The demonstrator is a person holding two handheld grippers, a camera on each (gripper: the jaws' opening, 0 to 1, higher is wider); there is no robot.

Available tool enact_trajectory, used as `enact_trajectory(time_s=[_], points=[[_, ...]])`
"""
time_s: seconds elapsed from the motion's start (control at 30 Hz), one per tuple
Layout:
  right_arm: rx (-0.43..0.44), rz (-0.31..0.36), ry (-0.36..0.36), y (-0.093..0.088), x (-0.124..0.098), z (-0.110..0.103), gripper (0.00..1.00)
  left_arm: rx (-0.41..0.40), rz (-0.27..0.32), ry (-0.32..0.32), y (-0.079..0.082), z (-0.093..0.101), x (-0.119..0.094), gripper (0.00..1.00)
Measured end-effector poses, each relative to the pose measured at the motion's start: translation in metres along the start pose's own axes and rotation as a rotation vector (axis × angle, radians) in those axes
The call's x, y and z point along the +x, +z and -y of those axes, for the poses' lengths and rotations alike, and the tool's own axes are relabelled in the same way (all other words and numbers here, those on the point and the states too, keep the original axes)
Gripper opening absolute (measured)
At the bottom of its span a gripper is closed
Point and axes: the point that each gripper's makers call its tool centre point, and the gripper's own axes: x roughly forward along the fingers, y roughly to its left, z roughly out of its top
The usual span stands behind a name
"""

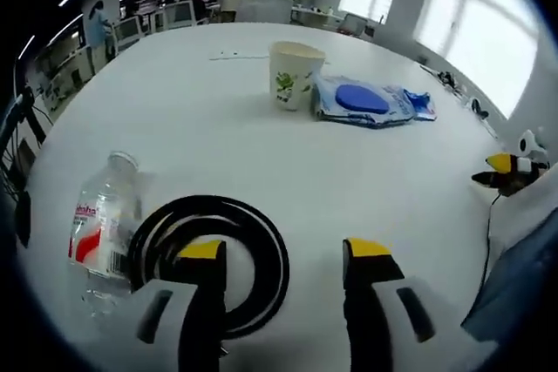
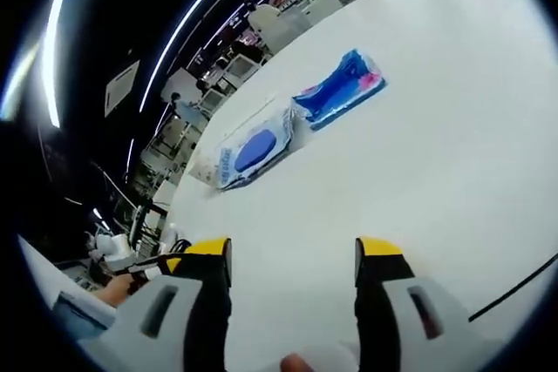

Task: Arrange the tabletop items into an orderly group along one side of the table until the central work area is clear of visible clutter.

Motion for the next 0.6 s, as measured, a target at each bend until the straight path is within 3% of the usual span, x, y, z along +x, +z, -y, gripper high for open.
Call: enact_trajectory(time_s=[0.07,0.13,0.2,0.33,0.47,0.53,0.6], points=[[-0.005,-0.01,-0.005,-0.001,0.002,0.0,0.55,-0.006,-0.024,0.009,-0.005,-0.001,0.001,0.48],[-0.007,-0.014,-0.005,-0.001,0.003,0.0,0.55,0.024,0.011,0.019,0.004,-0.004,0.002,0.45],[-0.007,-0.014,-0.005,-0.001,0.004,0.0,0.55,0.027,0.008,0.028,0.003,-0.007,0.002,0.41],[-0.003,-0.014,-0.007,0.0,0.007,0.001,0.55,0.122,-0.003,0.078,0.001,-0.019,0.0,0.26],[-0.002,-0.008,-0.012,0.003,0.007,0.002,0.55,0.021,0.022,0.043,0.001,-0.015,0.0,0.17],[0.004,0.003,-0.014,0.005,0.006,0.003,0.55,0.03,0.013,0.041,0.0,-0.014,-0.001,0.13],[0.008,0.008,-0.016,0.006,0.006,0.004,0.55,-0.092,0.005,0.02,-0.001,-0.012,-0.001,0.08]])
